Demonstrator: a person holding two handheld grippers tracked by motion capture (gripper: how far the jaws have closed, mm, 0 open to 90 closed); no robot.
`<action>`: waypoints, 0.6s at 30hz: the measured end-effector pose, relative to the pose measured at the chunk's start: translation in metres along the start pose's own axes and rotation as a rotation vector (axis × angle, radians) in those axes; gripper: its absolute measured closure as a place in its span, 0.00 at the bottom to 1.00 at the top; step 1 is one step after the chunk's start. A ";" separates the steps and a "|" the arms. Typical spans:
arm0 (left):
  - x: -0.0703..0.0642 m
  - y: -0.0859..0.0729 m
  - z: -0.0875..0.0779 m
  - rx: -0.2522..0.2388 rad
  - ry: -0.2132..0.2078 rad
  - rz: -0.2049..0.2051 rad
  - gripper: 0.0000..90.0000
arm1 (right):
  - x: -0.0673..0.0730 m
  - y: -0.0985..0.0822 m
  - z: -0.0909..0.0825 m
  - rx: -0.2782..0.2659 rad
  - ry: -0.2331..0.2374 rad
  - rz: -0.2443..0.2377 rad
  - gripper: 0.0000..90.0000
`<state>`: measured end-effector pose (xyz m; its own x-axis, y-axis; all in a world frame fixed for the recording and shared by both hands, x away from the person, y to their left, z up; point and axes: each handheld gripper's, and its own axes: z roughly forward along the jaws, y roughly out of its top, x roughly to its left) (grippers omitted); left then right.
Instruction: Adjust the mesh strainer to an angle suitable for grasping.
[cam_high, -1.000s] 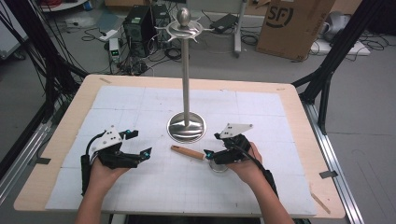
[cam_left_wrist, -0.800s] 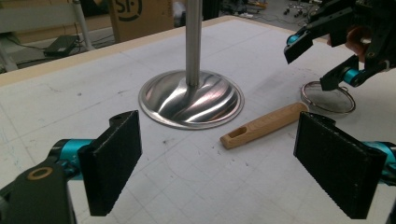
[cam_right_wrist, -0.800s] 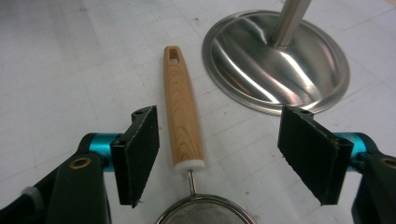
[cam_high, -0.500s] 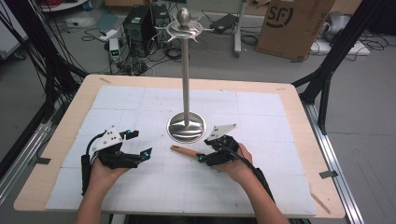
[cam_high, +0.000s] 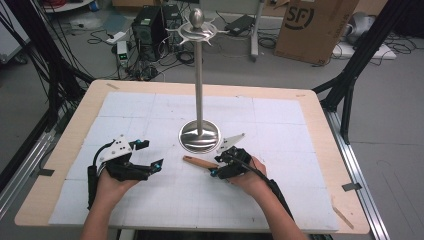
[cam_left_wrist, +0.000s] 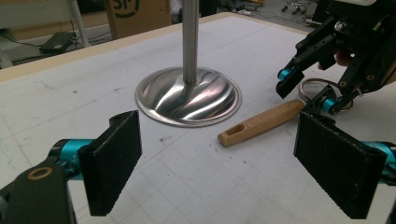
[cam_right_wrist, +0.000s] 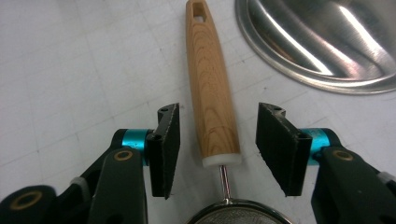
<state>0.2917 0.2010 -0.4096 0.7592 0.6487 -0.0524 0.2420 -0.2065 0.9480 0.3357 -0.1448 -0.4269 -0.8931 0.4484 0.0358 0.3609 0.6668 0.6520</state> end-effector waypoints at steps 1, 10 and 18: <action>0.000 0.000 0.000 0.000 0.000 0.000 0.18 | 0.000 0.000 0.001 0.007 -0.003 -0.002 0.56; -0.001 0.000 0.001 0.003 -0.003 0.001 0.18 | 0.001 -0.001 0.007 0.051 -0.016 -0.022 0.66; 0.000 0.000 0.000 0.003 -0.005 0.003 0.18 | 0.003 -0.001 0.004 0.070 -0.019 -0.036 0.74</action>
<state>0.2917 0.2004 -0.4098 0.7628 0.6446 -0.0515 0.2417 -0.2102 0.9473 0.3341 -0.1420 -0.4299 -0.9010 0.4339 -0.0013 0.3470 0.7224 0.5981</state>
